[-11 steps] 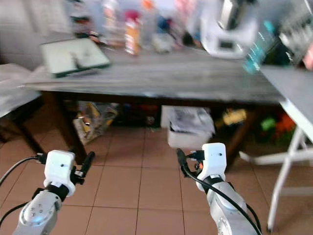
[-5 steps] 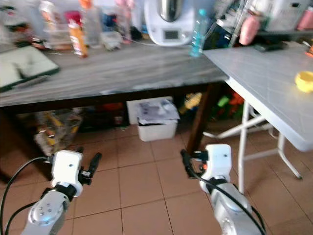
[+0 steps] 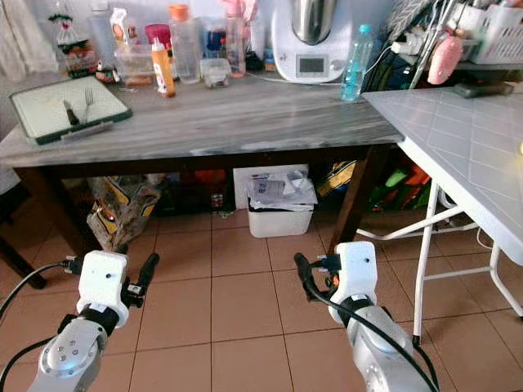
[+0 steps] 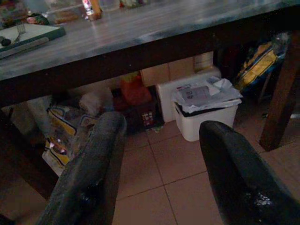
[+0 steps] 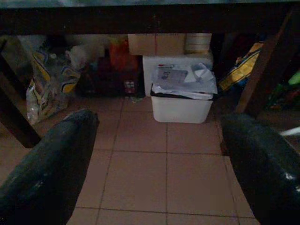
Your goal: Setting the table
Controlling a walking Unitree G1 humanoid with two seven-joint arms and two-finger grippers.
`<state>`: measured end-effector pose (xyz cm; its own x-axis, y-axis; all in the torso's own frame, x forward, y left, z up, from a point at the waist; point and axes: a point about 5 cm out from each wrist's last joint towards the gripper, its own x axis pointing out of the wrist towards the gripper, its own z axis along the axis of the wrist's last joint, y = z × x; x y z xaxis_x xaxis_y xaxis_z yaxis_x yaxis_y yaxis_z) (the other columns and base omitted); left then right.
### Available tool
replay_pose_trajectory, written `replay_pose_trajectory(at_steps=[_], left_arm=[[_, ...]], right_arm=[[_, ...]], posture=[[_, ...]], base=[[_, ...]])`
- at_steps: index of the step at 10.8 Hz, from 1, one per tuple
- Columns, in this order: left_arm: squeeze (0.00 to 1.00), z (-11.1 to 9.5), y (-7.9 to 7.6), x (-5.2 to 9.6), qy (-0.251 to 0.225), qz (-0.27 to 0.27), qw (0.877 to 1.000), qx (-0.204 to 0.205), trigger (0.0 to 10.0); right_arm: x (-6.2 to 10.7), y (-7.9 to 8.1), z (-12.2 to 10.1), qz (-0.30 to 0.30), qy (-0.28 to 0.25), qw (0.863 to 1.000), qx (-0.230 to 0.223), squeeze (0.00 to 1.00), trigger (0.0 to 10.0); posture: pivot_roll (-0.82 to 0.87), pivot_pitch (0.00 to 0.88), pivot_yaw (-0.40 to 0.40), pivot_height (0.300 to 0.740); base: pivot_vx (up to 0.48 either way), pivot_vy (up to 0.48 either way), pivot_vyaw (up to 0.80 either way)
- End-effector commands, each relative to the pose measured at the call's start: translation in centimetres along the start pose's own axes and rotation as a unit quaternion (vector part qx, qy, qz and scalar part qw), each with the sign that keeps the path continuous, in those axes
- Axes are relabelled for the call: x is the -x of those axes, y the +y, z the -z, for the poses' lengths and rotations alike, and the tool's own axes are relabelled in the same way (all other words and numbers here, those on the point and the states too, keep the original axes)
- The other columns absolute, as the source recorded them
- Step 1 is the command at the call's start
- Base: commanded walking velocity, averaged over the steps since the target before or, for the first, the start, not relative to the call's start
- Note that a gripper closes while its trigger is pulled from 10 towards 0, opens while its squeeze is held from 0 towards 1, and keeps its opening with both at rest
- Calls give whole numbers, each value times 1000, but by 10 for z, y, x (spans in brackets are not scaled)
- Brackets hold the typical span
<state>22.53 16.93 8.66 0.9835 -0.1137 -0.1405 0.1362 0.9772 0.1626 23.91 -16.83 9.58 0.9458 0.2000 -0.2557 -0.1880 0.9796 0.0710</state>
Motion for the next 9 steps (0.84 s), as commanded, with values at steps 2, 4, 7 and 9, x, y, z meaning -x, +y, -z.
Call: replay_pose_trajectory(at_steps=[2,4,7,9], left_arm=[[0,-2,2,0,-1,-2,1000,0,10000],[0,-2,1,0,2,3,1000,4,10000],[0,-2,2,-2,5,3,1000,2,10000],[0,-3,2,-3,5,4,1000,1,10000]], right_arm=[[1,-1,-10,4,-18,1000,-2,0,10000],[-1,-3,-11,21,-19,1000,2,0,10000],[0,0,-11,7,-18,1000,-15,0,10000],[-1,0,-13,6,-21,1000,-18,0,10000]], posture=[[58,47,-1,740],[56,49,6,740],[59,47,16,740],[58,45,19,740]], base=[[0,-300,0],[0,-424,0],[0,-480,0],[0,-480,0]])
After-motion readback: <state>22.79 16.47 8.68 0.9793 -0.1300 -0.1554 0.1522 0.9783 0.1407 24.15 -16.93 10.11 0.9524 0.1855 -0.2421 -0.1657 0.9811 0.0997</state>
